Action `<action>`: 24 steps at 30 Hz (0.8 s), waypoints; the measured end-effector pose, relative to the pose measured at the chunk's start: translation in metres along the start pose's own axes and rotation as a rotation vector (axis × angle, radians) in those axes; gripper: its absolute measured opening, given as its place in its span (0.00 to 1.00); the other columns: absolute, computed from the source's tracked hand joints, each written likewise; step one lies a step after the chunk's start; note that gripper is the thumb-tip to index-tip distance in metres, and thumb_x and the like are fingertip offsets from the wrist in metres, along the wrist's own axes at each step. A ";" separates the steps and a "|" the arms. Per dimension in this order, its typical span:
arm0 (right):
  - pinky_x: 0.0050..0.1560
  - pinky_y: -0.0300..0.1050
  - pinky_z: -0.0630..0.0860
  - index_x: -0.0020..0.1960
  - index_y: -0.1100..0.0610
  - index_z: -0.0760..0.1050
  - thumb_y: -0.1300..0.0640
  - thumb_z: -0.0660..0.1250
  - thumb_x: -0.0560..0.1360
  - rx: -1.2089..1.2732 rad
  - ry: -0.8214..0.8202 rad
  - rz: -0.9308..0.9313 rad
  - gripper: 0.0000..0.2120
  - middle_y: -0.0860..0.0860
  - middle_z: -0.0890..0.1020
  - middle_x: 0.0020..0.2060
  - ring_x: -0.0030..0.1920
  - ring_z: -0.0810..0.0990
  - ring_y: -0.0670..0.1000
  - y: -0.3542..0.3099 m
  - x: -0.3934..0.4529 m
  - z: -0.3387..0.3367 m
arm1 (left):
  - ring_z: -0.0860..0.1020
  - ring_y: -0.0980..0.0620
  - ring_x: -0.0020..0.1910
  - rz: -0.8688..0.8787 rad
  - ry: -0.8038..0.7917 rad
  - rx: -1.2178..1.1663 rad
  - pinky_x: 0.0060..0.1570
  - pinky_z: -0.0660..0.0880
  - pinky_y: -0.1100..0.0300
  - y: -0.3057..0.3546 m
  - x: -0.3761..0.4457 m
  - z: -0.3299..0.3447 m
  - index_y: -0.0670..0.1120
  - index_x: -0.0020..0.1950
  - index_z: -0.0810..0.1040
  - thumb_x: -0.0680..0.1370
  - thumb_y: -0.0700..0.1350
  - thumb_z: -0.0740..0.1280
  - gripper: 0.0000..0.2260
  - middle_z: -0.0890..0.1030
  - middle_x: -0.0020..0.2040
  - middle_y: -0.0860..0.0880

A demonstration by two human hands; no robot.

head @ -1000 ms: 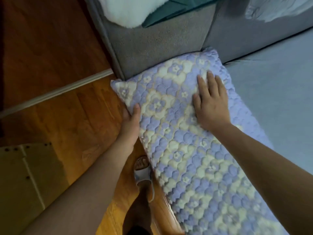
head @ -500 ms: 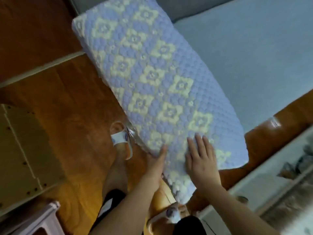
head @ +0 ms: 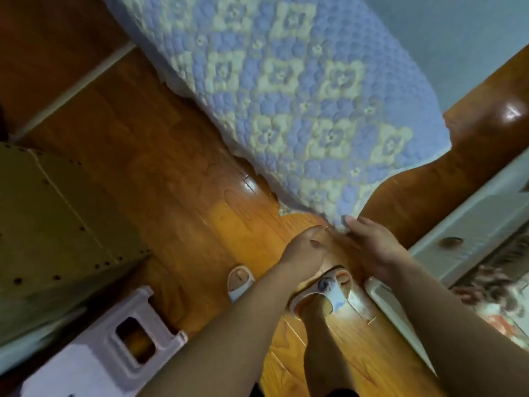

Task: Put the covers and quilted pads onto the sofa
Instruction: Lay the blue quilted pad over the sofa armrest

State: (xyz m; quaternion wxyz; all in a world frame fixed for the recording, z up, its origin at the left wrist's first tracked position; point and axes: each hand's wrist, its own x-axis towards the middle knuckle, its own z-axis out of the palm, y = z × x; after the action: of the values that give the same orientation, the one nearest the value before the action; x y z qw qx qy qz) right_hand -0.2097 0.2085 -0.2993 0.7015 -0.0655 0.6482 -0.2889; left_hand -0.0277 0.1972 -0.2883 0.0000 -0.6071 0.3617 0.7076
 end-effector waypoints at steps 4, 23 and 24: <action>0.51 0.57 0.79 0.52 0.61 0.79 0.48 0.77 0.70 -0.122 0.250 -0.253 0.19 0.65 0.83 0.48 0.47 0.82 0.59 0.001 -0.006 0.004 | 0.75 0.52 0.33 -0.163 0.050 0.005 0.31 0.72 0.62 -0.082 -0.019 -0.042 0.54 0.71 0.72 0.81 0.47 0.65 0.18 0.82 0.48 0.47; 0.53 0.53 0.78 0.56 0.59 0.80 0.59 0.68 0.76 0.102 0.454 -0.508 0.09 0.60 0.82 0.52 0.49 0.81 0.58 -0.072 -0.046 0.011 | 0.67 0.51 0.72 0.531 0.373 0.578 0.70 0.68 0.53 0.005 -0.057 -0.110 0.55 0.76 0.67 0.80 0.46 0.65 0.24 0.67 0.75 0.52; 0.48 0.52 0.76 0.58 0.65 0.79 0.60 0.70 0.72 0.109 0.422 -0.438 0.16 0.61 0.82 0.51 0.48 0.80 0.59 -0.070 -0.039 0.007 | 0.63 0.50 0.75 0.648 0.397 0.667 0.73 0.65 0.53 0.026 -0.051 -0.110 0.55 0.77 0.66 0.80 0.46 0.65 0.25 0.64 0.77 0.52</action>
State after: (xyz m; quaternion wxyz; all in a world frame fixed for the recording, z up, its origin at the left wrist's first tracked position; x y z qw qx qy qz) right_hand -0.2253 0.1685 -0.2316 0.4752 -0.1043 0.7335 -0.4747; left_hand 0.0692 0.1440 -0.2310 -0.0945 -0.5533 0.7311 0.3879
